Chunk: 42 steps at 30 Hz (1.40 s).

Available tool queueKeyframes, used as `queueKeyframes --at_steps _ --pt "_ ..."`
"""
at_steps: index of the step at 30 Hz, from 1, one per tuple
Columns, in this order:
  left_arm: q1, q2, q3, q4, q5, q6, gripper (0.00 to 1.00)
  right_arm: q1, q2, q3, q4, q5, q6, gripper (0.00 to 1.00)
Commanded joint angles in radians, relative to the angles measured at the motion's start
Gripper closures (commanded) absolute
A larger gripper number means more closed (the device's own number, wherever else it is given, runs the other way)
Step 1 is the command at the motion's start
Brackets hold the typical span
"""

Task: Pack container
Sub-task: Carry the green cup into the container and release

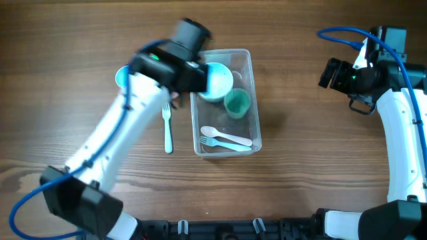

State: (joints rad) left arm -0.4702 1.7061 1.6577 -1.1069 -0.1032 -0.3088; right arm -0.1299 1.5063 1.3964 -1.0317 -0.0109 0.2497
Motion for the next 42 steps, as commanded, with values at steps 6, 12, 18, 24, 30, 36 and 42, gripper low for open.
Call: queueKeyframes --at_steps 6,12,18,24,30,36,42 --pt "0.215 0.239 0.007 0.068 0.099 0.099 0.31 -0.004 0.002 -0.002 0.003 -0.012 0.015 0.0" --pt "0.206 0.298 0.007 0.088 0.118 0.126 0.34 -0.004 0.002 -0.002 0.003 -0.012 0.015 0.0" --pt "0.179 0.352 0.005 0.112 0.137 0.175 0.41 -0.004 0.002 -0.002 0.003 -0.012 0.015 0.0" --pt "0.177 0.385 0.003 0.123 0.136 0.174 0.85 -0.004 0.002 -0.002 0.003 -0.012 0.015 0.0" --pt "0.173 0.307 0.01 0.056 0.101 0.142 0.96 -0.004 0.002 -0.002 0.003 -0.012 0.014 0.0" --pt "0.001 0.008 0.077 -0.003 0.098 0.14 0.96 -0.004 0.002 -0.002 0.003 -0.012 0.014 0.0" --pt "-0.288 0.103 0.076 0.116 0.076 0.146 0.96 -0.004 0.002 -0.002 0.003 -0.012 0.015 0.0"
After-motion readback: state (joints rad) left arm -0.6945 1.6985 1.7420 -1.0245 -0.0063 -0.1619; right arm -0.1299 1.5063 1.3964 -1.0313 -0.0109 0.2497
